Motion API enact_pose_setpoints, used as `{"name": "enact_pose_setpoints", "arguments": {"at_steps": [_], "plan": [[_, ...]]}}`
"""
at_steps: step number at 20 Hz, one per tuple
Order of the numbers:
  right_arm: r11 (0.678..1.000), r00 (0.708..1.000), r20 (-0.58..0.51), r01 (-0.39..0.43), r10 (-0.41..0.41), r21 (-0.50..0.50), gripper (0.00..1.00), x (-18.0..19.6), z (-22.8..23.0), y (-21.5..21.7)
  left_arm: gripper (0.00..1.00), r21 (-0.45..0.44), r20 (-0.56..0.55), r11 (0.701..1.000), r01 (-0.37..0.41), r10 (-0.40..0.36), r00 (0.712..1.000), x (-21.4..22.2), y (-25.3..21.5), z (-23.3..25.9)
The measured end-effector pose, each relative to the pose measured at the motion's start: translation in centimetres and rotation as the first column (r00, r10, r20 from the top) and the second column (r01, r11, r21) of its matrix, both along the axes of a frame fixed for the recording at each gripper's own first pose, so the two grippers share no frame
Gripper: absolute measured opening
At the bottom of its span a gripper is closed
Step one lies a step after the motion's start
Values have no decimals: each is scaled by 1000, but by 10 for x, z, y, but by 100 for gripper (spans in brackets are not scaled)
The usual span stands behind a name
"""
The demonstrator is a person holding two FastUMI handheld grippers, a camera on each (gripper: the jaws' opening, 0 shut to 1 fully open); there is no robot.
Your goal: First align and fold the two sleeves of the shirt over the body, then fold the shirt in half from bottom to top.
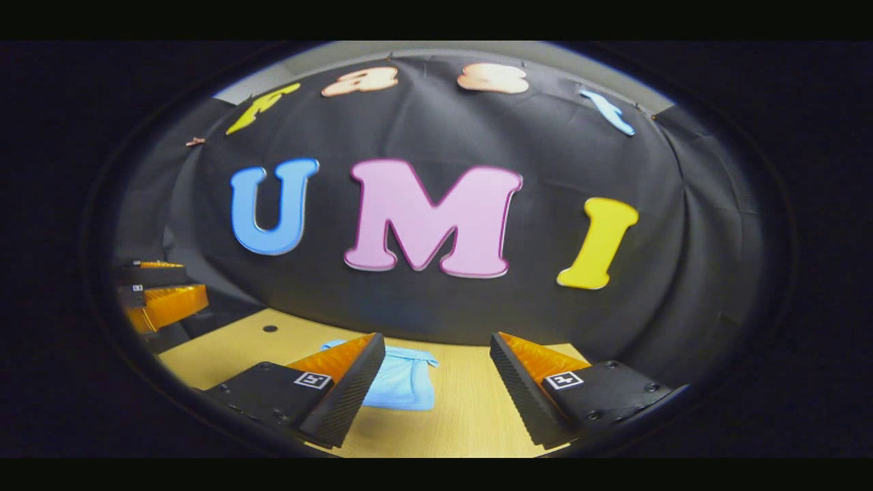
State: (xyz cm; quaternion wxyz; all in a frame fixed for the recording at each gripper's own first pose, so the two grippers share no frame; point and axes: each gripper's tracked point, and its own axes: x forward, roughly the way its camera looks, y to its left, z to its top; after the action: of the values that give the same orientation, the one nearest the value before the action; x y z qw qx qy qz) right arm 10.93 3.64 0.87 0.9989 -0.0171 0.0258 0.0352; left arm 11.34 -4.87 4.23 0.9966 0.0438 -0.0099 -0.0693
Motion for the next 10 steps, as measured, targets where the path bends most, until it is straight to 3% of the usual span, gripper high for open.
{"name": "enact_pose_setpoints", "arguments": {"at_steps": [4,10], "plan": [[999,1000,17,19,-19,36,97,-82,27,-10,98,-4,0,1000,-2,2,1000,-112,-4,9],[999,1000,-4,2,-2,35,96,-197,32,-15,99,-57,-10,998,10,-10,1000,-219,-18,-9]]}}
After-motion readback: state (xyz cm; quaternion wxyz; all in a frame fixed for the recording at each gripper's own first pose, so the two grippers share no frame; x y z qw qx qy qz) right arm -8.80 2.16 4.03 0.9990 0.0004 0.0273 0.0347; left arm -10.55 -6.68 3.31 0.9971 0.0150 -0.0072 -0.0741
